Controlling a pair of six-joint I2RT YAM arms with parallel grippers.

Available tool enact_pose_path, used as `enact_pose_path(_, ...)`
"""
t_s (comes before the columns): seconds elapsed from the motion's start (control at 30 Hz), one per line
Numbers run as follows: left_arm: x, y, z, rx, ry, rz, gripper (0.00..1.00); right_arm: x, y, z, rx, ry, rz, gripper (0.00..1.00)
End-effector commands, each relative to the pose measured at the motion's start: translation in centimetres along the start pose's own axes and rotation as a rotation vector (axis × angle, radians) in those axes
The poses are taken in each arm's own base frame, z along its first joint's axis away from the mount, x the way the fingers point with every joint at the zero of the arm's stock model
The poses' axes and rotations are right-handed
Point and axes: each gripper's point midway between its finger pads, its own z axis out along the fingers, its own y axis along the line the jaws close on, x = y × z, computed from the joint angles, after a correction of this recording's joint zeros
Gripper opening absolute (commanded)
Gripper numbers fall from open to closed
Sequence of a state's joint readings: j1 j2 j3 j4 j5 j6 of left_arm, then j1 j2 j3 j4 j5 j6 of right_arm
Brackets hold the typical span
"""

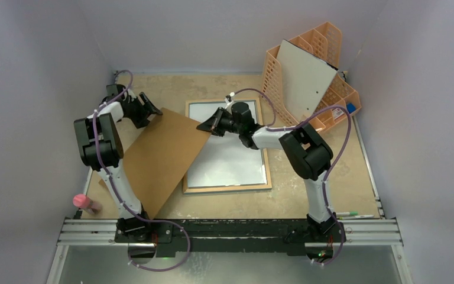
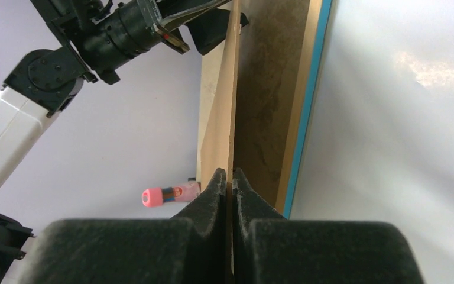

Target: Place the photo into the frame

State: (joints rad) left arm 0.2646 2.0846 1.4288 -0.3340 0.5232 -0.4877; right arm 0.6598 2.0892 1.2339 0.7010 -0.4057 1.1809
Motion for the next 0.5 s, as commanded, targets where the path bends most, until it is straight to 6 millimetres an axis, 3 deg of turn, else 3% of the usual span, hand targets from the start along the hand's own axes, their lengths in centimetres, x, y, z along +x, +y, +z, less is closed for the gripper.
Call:
enact_pose_path(0.0,2.2,0.4,-1.2,-0.116,0.094,-0.022,0.7,-3.0,7.4,-2.3,-0.161,-0.078,-0.136,0.0)
enact_pose_path(0.17,-1.2,-3.4,-4.3,-0.107,-0.012,0.042,0.74,-7.3,10.2,-4.6,-0.152,-0.214,-0.179,0.0)
enact_pose_path(0.37,-6.0,-4.5,-9.8,-0.192,-0.195,-0.004,0.87,-12.1,12.4,-8.2,-0.129,-0.386,-0.194,0.0)
enact_pose_path(0.47,-7.6,-6.1,-12.4,-0.162,-0.275,-0.009,0.94,-13.6,13.1,-9.8,-0.122,-0.445,-0.193,0.0)
